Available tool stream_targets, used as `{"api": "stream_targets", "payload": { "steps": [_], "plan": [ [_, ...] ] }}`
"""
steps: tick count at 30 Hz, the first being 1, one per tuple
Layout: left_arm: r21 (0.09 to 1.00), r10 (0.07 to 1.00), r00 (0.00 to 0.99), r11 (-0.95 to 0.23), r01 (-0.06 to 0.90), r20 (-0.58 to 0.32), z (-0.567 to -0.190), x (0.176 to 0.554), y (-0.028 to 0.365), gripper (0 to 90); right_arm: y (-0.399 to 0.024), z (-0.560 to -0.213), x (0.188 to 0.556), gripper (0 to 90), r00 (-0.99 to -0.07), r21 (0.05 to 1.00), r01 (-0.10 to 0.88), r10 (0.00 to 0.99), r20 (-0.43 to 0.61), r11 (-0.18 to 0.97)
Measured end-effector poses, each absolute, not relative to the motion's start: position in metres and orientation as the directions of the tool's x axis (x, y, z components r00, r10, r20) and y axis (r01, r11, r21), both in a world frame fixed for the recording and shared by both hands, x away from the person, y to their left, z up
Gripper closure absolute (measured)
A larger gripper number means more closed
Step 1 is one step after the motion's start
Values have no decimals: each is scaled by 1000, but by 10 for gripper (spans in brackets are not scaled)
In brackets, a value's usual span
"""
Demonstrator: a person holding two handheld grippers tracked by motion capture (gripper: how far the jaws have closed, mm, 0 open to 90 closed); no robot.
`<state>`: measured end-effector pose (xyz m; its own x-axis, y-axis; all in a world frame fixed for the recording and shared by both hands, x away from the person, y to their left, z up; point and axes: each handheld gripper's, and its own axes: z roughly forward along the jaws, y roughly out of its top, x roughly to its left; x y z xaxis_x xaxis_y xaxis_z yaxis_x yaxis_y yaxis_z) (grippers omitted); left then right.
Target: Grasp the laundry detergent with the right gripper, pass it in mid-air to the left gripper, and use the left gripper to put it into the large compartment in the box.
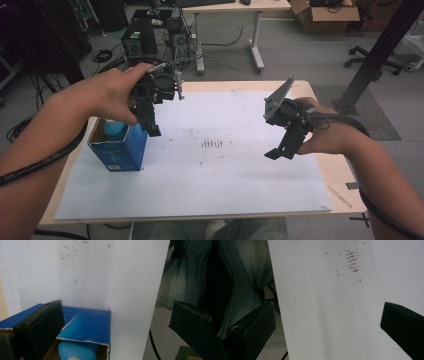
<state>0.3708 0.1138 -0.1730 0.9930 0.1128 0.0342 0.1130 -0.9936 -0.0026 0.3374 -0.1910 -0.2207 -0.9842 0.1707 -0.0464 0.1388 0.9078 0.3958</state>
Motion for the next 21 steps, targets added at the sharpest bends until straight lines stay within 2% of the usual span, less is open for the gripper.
{"api": "stream_targets", "payload": {
  "steps": [10,21],
  "plan": [
    [-12,76,997,-997,76,-23,-187,375,110,1,-181,-229,343,2,-987,296,136,154,-38,945],
    [-9,75,996,-997,74,-39,-197,390,107,1,-175,-239,360,2,-991,281,120,133,-27,952]
  ]
}}
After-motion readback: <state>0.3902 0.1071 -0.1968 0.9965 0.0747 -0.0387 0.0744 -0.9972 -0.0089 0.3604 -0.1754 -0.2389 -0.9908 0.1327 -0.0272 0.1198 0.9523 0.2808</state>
